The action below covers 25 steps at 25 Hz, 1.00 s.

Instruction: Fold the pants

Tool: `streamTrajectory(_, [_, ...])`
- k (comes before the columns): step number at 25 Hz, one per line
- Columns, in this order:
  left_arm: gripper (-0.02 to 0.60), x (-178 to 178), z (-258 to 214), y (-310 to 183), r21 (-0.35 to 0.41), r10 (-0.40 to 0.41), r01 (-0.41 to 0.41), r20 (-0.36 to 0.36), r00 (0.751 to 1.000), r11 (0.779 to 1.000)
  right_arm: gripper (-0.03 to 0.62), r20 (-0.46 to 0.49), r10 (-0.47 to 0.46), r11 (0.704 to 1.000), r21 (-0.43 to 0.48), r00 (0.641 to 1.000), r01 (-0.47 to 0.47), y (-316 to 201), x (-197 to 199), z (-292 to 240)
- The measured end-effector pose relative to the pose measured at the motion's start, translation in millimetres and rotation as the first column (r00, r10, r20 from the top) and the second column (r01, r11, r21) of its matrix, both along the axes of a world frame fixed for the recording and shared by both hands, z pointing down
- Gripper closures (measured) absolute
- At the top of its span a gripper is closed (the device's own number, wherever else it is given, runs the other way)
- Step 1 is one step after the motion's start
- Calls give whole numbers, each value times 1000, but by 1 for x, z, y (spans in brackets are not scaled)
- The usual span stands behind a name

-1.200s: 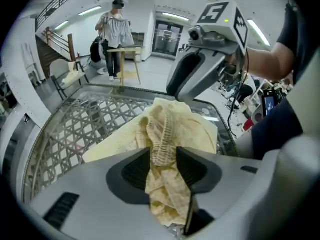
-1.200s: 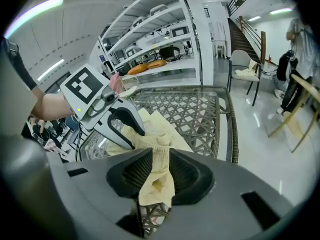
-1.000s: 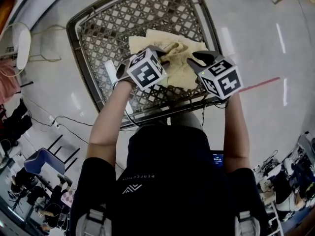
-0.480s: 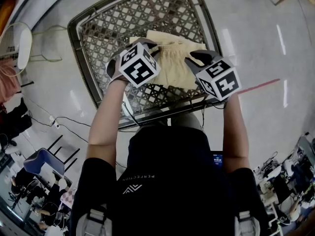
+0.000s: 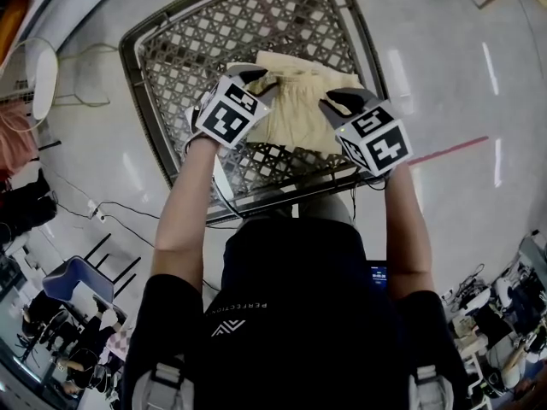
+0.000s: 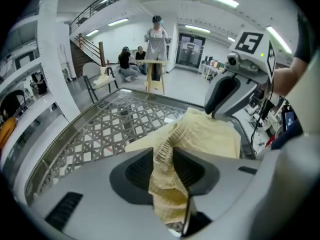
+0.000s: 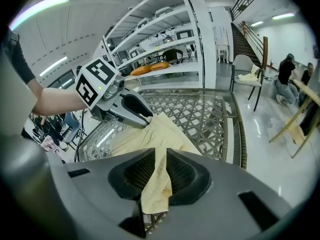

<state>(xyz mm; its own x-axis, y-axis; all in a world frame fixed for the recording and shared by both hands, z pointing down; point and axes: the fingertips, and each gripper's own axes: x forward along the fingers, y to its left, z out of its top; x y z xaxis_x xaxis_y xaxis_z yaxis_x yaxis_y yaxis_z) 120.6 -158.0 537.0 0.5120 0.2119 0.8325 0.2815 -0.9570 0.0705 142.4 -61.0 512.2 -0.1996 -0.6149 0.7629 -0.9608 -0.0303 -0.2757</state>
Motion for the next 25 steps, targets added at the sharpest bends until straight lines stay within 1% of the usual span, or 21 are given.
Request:
streamTrajectory(2, [465, -1, -8, 2, -44, -32, 30, -51, 998, 999, 514, -11, 10, 1000, 7, 1000, -10, 1, 1, -3])
streamTrajectory(4, [466, -5, -11, 1, -73, -60, 55, -77, 995, 996, 514, -10, 23, 1000, 10, 1000, -23, 2, 1, -5])
streamTrajectory(6, [472, -6, -13, -6, -94, -119, 110, -97, 988, 989, 514, -5, 49, 999, 14, 999, -49, 4, 3, -6])
streamTrajectory(8, [489, -7, -19, -19, -106, -206, 193, -123, 971, 975, 516, -6, 83, 996, 23, 997, -83, 5, 4, -8])
streamTrajectory(9, [526, -9, -24, -25, -108, -242, 228, -139, 960, 968, 519, -9, 99, 995, 30, 995, -99, 6, 4, -10])
streamTrajectory(10, [545, -10, -30, -28, -112, -264, 249, -155, 952, 962, 522, -13, 114, 993, 37, 993, -113, 8, 3, -13])
streamTrajectory(11, [555, -12, -36, -27, -121, -271, 253, -168, 948, 960, 528, -16, 126, 991, 45, 992, -125, 9, 2, -15])
streamTrajectory(14, [560, -16, -51, -13, -153, -249, 221, -193, 949, 963, 542, -9, 154, 986, 63, 988, -153, 14, -3, -20])
streamTrajectory(18, [566, -25, -62, 7, -164, -225, 191, -219, 949, 968, 548, 0, 190, 979, 68, 982, -190, 19, -11, -23])
streamTrajectory(25, [566, -50, -67, 35, -180, -207, 170, -209, 956, 969, 549, -21, 235, 970, 73, 972, -233, 32, -29, -33])
